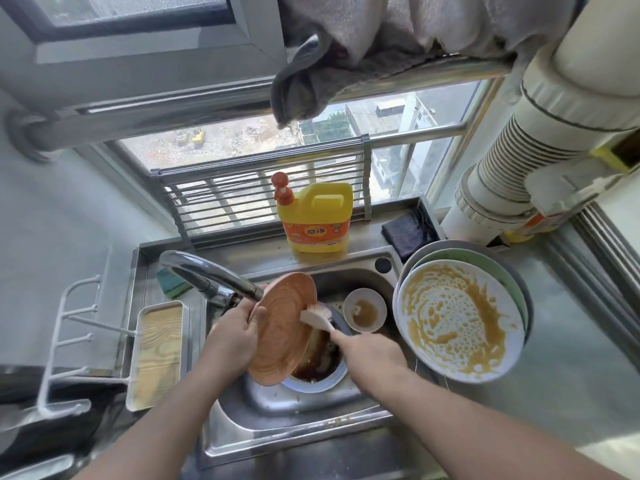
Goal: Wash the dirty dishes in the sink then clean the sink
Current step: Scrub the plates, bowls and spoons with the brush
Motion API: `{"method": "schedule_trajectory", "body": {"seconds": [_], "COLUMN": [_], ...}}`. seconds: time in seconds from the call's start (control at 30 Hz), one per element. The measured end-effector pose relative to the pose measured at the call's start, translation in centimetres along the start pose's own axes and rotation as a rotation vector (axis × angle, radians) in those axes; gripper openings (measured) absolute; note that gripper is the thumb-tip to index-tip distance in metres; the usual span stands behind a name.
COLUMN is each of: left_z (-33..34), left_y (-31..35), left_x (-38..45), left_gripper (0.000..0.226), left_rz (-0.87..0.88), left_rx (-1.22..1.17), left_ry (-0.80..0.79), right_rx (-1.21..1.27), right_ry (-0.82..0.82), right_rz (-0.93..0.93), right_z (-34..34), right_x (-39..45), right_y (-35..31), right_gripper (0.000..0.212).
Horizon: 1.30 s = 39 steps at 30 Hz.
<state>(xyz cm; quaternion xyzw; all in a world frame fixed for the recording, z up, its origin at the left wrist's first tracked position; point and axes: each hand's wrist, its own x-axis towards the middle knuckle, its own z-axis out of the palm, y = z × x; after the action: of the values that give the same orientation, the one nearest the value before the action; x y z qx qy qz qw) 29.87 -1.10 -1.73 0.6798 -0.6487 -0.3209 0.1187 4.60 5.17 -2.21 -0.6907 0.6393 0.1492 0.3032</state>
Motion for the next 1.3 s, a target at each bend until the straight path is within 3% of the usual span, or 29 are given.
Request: {"method": "schedule_trajectory", "body": {"seconds": [0.1,0.13,0.2,0.3,0.5,0.7,0.87,1.07,1.2,1.3], "left_z": [0.6,1.1,2.7,4.7,6.7,5.8,7.7,6.1,6.8,7.3], "left_y": [-0.5,-0.8,-1.2,-1.0,-0.2,0.4,0.8,1.1,0.9,0.8], "left_x": [-0.6,-1.0,-1.5,-2.5,-4.4,-2.3,-4.0,-2.8,-3.6,-4.1], "left_gripper": [0.035,0.046,0.05,0.034,0.047,0.035,0.033,0.028,0.032,0.032], "left_rz": [0.008,-0.013,-0.124,-0.287,-0.283,-0.625,-0.519,-0.717,-0.54,-0.501], "left_rx": [-0.159,-0.23,-0.424,-0.744,-0.965,-1.095,-0.959,-1.015,-0.905,-0.857], "left_ry": [0.05,0.076,0.12,0.11,0.015,0.052,0.039,0.0,-0.023,-0.016], "right_rx": [0.322,0.423,0.581,0.798,1.198,1.096,1.264,1.154,1.105,1.082], "right_ry": [-0.032,-0.035,-0.036,-0.008,0.151,0.0,0.043,-0.042,-0.04,-0.017], "right_rz": [0.003,-0.001,-0.041,-0.109,-0.027,-0.038,0.015,-0.001,0.06,0.244], "right_z": [4.0,4.8,5.5,4.7,1.7,4.8,2.2,3.6,1.1,0.0], "right_x": [-2.4,-3.2,-4.3,-5.0,-2.2,-4.7,-2.4,-4.2,-0.1,2.7], "right_y": [-2.3,-3.2,-4.4,-5.7,-6.2,-6.9,-7.2,-7.2,-6.9,-5.8], "right_gripper": [0.018,0.01,0.018,0.019,0.014,0.013,0.014,0.014,0.014,0.023]}}
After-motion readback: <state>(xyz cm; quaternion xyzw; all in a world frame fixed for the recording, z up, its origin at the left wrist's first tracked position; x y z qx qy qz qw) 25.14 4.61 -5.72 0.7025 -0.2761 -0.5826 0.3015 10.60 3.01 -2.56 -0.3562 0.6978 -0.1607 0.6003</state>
